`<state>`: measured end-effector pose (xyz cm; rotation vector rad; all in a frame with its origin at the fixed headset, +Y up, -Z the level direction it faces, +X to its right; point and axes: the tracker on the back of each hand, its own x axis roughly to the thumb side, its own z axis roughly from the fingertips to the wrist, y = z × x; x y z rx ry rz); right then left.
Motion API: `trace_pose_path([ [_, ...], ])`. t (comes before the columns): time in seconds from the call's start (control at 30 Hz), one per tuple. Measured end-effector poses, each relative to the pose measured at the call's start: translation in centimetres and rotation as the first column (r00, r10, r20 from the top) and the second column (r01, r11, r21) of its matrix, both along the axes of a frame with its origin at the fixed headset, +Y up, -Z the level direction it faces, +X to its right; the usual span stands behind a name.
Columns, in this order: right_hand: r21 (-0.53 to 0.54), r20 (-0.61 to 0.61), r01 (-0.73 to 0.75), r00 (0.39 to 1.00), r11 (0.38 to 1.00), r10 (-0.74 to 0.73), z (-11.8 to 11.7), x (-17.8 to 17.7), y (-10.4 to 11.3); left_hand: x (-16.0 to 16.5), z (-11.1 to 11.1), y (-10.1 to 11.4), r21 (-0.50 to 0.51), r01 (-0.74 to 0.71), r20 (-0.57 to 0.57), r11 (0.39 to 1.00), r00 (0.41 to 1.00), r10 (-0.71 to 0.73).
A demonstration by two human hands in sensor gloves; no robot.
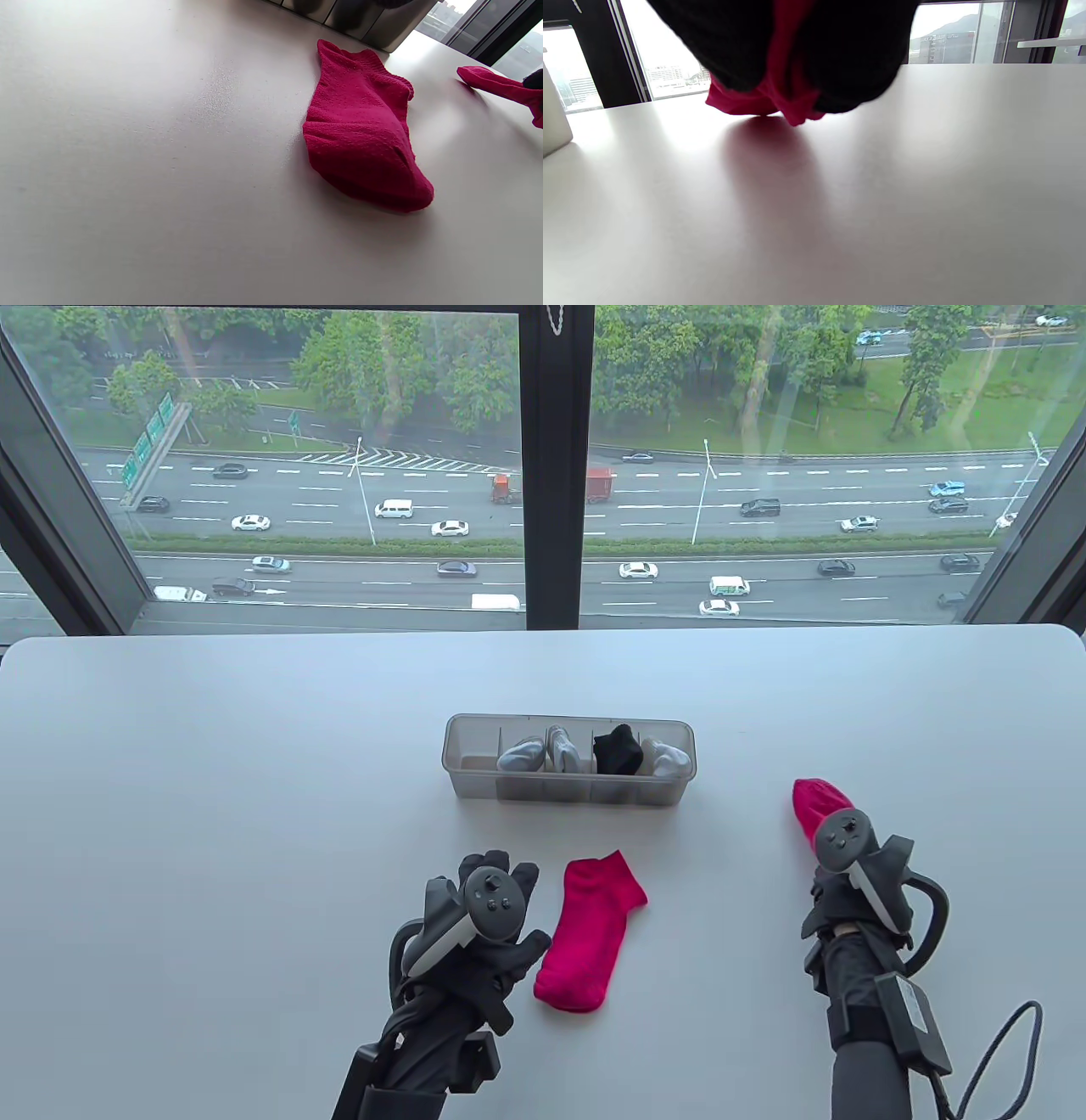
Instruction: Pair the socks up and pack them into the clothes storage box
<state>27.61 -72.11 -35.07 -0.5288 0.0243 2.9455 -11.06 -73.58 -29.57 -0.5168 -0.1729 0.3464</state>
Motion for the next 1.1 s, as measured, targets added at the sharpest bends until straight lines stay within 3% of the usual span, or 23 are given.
trace_pose_path([
  [0.1, 0.111, -0.158, 0.125, 0.982, 0.986, -0.106, 1.4, -4.6, 3.8, 0.1, 0.3, 0.9, 0.054, -0.06, 0.015, 0.997, 0.998, 0.059],
  [0.17, 0.137, -0.288, 0.258, 0.934, 0.956, -0.211, 2.8, -7.8, 5.6, 0.2, 0.6, 1.8, 0.126, -0.133, 0.037, 0.983, 0.991, 0.13],
  [0.2, 0.106, -0.358, 0.323, 0.895, 0.941, -0.266, 3.4, -9.4, 5.9, 0.2, 0.8, 2.2, 0.179, -0.176, 0.052, 0.968, 0.984, 0.169],
  [0.27, -0.054, -0.536, 0.437, 0.746, 0.898, -0.395, 5.0, -13.4, 6.0, 0.6, 1.5, 3.4, 0.347, -0.299, 0.116, 0.889, 0.954, 0.276],
  [0.37, -0.214, -0.652, 0.517, 0.556, 0.829, -0.515, 7.1, -17.9, 4.2, 1.5, 2.5, 3.8, 0.358, -0.288, 0.197, 0.888, 0.953, 0.23],
  [0.4, -0.252, -0.646, 0.549, 0.518, 0.797, -0.561, 7.5, -19.0, 3.6, 1.8, 2.6, 3.8, 0.367, -0.277, 0.209, 0.888, 0.955, 0.211],
  [0.47, -0.244, -0.622, 0.528, 0.558, 0.813, -0.549, 8.0, -19.4, 3.1, 1.8, 2.7, 3.9, 0.437, -0.238, 0.158, 0.868, 0.97, 0.186],
  [0.53, -0.246, -0.663, 0.514, 0.529, 0.822, -0.529, 7.7, -18.9, 2.7, 1.6, 2.4, 3.9, 0.432, -0.273, 0.135, 0.859, 0.962, 0.238],
  [0.6, -0.337, -0.63, 0.585, 0.441, 0.737, -0.639, 7.5, -18.3, 2.0, 1.2, 2.2, 3.9, 0.438, -0.281, 0.102, 0.854, 0.959, 0.264],
  [0.63, -0.327, -0.62, 0.609, 0.439, 0.723, -0.65, 7.5, -17.8, 1.9, 1.0, 2.0, 3.8, 0.438, -0.291, 0.08, 0.851, 0.955, 0.285],
  [0.73, -0.216, -0.645, 0.614, 0.494, 0.759, -0.583, 7.5, -16.7, 1.6, 0.5, 1.7, 3.4, 0.38, -0.344, 0.097, 0.859, 0.938, 0.333],
  [0.8, -0.161, -0.596, 0.702, 0.491, 0.693, -0.636, 7.6, -16.1, 1.4, 0.6, 1.7, 3.2, 0.332, -0.411, 0.127, 0.849, 0.911, 0.392],
  [0.9, -0.167, -0.548, 0.769, 0.448, 0.617, -0.707, 7.2, -15.0, 1.2, 0.5, 1.5, 2.9, 0.257, -0.476, 0.09, 0.841, 0.878, 0.47],
  [0.97, -0.1, -0.558, 0.75, 0.501, 0.654, -0.661, 7.0, -14.4, 1.1, 0.2, 1.4, 2.8, 0.265, -0.502, 0.064, 0.823, 0.861, 0.504],
  [1.1, -0.04, -0.531, 0.726, 0.567, 0.686, -0.63, 7.0, -14.0, 1.2, 0.3, 1.6, 2.6, 0.327, -0.401, 0.013, 0.855, 0.907, 0.421],
])
